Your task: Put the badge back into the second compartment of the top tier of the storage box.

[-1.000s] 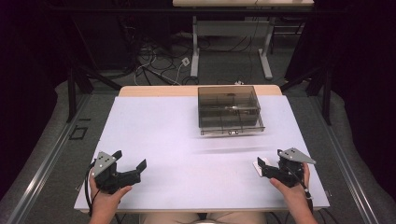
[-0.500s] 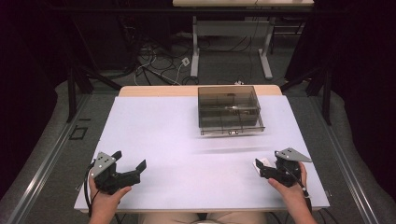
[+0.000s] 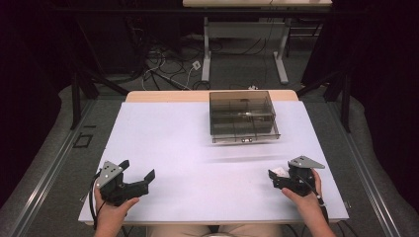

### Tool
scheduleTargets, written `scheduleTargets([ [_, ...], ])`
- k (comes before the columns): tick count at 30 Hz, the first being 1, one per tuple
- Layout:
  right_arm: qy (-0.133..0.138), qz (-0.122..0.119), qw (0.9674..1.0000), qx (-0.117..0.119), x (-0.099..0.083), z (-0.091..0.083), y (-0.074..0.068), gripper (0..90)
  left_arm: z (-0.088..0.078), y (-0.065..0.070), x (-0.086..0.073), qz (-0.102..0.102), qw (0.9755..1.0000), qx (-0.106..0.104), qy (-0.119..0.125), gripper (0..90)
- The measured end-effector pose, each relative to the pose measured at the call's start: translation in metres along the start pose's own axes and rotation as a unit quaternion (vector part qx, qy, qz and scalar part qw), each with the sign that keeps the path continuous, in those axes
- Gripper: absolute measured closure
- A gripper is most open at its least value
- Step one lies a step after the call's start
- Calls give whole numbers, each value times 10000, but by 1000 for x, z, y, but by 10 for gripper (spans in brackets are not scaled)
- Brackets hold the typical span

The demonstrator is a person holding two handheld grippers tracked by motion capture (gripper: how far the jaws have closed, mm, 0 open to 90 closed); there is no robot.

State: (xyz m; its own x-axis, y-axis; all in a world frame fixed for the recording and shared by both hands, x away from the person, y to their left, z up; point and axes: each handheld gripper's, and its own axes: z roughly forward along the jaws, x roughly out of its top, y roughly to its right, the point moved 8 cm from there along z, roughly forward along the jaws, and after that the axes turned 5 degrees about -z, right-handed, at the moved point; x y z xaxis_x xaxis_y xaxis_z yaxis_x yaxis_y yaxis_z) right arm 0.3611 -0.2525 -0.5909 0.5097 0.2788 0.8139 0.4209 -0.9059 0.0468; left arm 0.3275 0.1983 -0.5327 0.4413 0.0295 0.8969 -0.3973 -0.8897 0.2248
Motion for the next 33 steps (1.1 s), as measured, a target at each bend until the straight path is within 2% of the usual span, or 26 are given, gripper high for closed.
scheduleTargets([
  [10,-230,-80,9997,54,-5,8,-1,178,0,0,-1,13,10000,17,-29,14],
  [16,-448,32,9989,123,-11,12,-1,187,0,-1,-2,-18,10000,15,-40,14],
  [18,-475,93,9988,99,-12,13,-1,188,0,0,-2,-17,10000,11,-47,14],
  [33,-683,22,9975,158,-19,16,0,224,0,0,-2,-16,10000,10,-66,15],
])
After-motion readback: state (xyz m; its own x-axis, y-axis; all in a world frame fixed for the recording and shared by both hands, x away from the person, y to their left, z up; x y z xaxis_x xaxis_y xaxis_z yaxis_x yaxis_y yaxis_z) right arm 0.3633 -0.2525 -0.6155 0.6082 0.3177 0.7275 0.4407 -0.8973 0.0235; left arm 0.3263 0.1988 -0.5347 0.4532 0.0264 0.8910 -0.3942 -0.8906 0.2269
